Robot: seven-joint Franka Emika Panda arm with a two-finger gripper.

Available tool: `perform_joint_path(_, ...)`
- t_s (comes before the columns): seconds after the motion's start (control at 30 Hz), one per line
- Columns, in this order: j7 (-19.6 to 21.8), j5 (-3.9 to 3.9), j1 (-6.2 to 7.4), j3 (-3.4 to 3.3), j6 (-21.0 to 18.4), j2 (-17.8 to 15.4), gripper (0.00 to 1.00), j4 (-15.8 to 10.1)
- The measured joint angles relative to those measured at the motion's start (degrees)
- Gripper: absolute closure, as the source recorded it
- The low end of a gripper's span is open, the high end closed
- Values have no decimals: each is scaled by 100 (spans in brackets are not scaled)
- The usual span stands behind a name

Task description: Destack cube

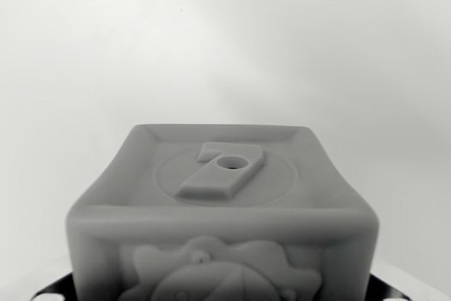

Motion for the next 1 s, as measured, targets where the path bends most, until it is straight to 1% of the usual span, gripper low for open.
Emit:
perform_joint_path(0.37, 2, -16, 25, -32, 224, 251, 100, 32)
perform_joint_path(1.0, 4, -25, 95, -116, 591, 735, 100, 149)
